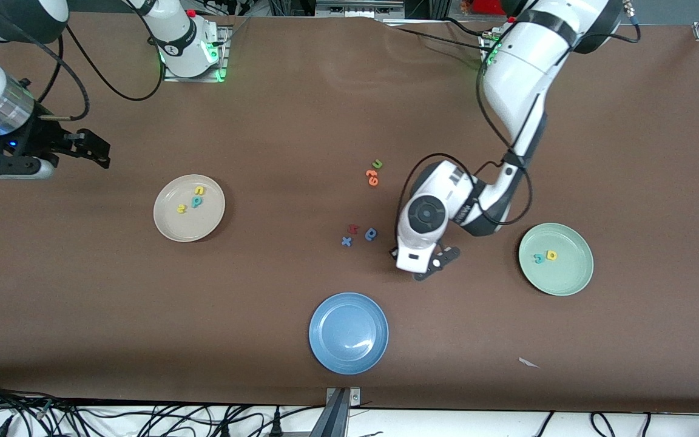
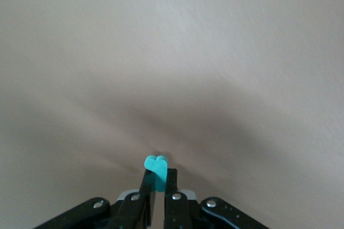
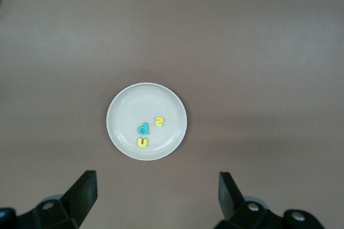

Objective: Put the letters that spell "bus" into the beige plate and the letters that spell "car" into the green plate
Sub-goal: 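Carry the teal 1 to the green plate while the right gripper retracts, then open the left gripper to release the teal 1 on the green plate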

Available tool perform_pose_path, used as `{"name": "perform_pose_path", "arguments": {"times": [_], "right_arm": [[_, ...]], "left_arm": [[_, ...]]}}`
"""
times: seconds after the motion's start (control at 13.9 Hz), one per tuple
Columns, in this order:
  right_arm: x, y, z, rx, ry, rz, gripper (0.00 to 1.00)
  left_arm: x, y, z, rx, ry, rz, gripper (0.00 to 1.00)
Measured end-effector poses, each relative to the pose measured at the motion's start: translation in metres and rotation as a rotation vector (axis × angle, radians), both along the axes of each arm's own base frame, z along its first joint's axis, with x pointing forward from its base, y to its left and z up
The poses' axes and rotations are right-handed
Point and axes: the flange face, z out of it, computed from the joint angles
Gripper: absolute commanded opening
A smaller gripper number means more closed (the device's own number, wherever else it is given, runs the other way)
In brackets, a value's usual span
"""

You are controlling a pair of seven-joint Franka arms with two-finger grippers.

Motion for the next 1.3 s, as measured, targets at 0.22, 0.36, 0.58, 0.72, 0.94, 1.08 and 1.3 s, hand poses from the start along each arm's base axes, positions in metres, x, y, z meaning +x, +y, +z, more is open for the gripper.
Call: {"name": "perform_pose_path", "arguments": {"times": [0.22,0.36,0.58,0.72,0.94,1.08,1.3], "right_arm": [[-0.004,-0.016,0.012,0.001,-0.023,-0.025,1.0],[-0.005,-0.016,0.014,0.0,-0.026,-0.025,1.0],[-0.004,-0.011,0.014,0.0,-0.03,-0.015,1.0],[-0.004,-0.007,0.015,0.001,-0.034,-0.009,1.0],[-0.004,-0.005,0.018,0.02,-0.042,-0.013,1.0],[-0.005,-0.009,0.018,0.038,-0.03,-0.027,1.0],[-0.005,-0.01,0.019,0.04,-0.029,-0.029,1.0]], "left_arm": [[0.024,0.073,0.035,0.007,0.075,-0.162,0.0],[0.039,0.128,0.049,-0.004,0.105,-0.264,0.0],[0.052,0.211,0.053,-0.031,0.132,-0.382,0.0],[0.053,0.254,0.047,-0.04,0.152,-0.434,0.0],[0.053,0.302,0.041,-0.028,0.176,-0.483,0.12],[0.053,0.331,0.039,-0.043,0.183,-0.515,1.0],[0.053,0.347,0.042,-0.059,0.182,-0.572,1.0]]}}
